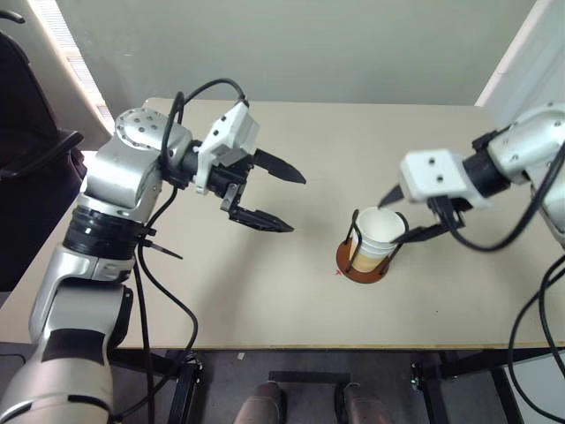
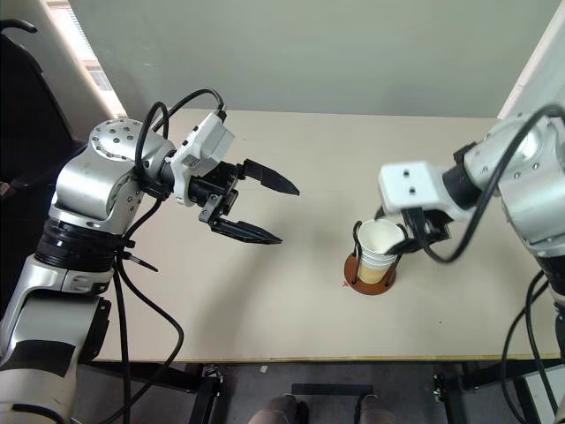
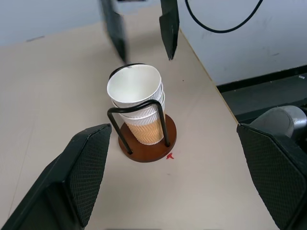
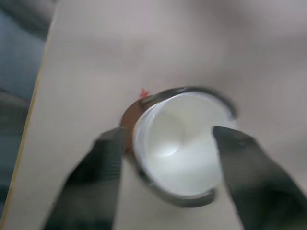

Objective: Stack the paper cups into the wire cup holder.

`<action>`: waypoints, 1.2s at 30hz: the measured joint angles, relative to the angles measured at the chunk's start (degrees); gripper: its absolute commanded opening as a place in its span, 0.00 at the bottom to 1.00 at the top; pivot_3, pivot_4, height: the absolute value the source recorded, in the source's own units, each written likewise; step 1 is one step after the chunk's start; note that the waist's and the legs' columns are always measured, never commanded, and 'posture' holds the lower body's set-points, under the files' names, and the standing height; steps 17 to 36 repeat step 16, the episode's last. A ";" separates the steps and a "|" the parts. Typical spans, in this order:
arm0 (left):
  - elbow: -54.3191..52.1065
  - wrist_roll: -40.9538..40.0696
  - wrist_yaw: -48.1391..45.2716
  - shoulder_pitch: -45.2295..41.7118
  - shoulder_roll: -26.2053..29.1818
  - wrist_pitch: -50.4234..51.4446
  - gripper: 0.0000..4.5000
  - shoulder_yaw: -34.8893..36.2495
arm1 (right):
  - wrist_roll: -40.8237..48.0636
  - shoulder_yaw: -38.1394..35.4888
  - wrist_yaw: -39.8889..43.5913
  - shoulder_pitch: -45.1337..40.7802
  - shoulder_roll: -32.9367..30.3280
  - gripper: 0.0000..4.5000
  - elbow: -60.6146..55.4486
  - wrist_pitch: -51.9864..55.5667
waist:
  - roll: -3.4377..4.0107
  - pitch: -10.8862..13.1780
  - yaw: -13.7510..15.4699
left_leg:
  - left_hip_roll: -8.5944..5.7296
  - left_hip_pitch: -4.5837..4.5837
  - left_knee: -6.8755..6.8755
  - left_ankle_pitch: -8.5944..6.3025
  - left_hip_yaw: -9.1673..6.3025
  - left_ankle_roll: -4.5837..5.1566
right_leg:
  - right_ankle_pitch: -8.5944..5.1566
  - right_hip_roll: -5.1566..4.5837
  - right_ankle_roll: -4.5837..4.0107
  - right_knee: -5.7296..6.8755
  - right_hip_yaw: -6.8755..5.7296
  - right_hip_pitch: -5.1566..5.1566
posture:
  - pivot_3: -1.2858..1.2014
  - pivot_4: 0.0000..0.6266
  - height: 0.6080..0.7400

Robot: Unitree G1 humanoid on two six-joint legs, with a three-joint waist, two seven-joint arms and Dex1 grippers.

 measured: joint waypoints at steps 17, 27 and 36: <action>-1.26 0.12 8.79 8.54 6.80 10.59 1.00 9.85 | 13.86 -24.00 -15.75 20.58 -5.48 0.75 -0.12 26.87 | 0.01 0.02 0.33 | 0.08 0.10 -0.42 0.07 0.00 -0.41 | -0.09 0.07 -0.05 0.01 0.01 -0.10 | 0.52 0.24 1.00; -1.26 0.12 8.79 8.54 6.80 10.59 1.00 9.85 | 13.86 -24.00 -15.75 20.58 -5.48 0.75 -0.12 26.87 | 0.01 0.02 0.33 | 0.08 0.10 -0.42 0.07 0.00 -0.41 | -0.09 0.07 -0.05 0.01 0.01 -0.10 | 0.52 0.24 1.00; -1.26 0.12 8.79 8.54 6.80 10.59 1.00 9.85 | 13.86 -24.00 -15.75 20.58 -5.48 0.75 -0.12 26.87 | 0.01 0.02 0.33 | 0.08 0.10 -0.42 0.07 0.00 -0.41 | -0.09 0.07 -0.05 0.01 0.01 -0.10 | 0.52 0.24 1.00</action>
